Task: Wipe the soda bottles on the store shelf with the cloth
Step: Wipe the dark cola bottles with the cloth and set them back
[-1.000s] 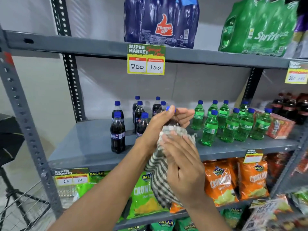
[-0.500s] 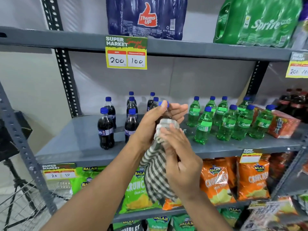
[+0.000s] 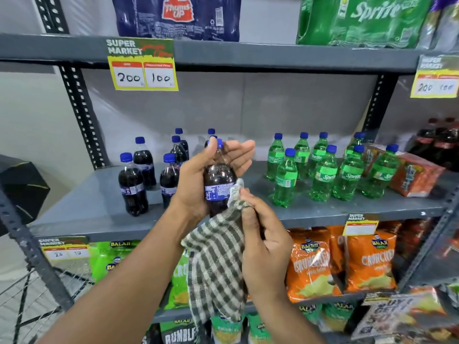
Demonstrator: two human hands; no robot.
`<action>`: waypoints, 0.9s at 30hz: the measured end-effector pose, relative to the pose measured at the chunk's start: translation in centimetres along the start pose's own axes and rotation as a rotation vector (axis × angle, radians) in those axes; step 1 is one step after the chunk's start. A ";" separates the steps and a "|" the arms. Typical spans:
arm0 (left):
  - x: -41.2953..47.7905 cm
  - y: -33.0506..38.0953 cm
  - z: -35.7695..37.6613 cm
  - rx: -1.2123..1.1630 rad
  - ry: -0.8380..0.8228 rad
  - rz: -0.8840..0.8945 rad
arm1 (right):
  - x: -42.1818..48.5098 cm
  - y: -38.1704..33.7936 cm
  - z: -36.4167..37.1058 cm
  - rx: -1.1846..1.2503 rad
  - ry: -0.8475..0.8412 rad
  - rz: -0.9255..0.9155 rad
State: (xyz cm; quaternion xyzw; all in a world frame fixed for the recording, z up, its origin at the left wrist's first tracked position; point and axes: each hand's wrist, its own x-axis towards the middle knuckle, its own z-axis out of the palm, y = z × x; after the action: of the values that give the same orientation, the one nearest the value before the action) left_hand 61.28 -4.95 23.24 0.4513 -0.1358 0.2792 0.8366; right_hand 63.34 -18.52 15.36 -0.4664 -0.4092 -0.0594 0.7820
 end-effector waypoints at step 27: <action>1.3 -0.4 -0.1 0.190 0.073 -0.012 | 2.4 1.8 -0.7 -0.578 -0.240 -0.527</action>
State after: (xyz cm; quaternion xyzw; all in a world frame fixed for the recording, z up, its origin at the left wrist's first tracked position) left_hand 62.61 -4.62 23.53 0.5189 -0.0754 0.3023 0.7960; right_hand 66.25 -17.36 15.63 -0.5499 -0.5693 -0.3156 0.5234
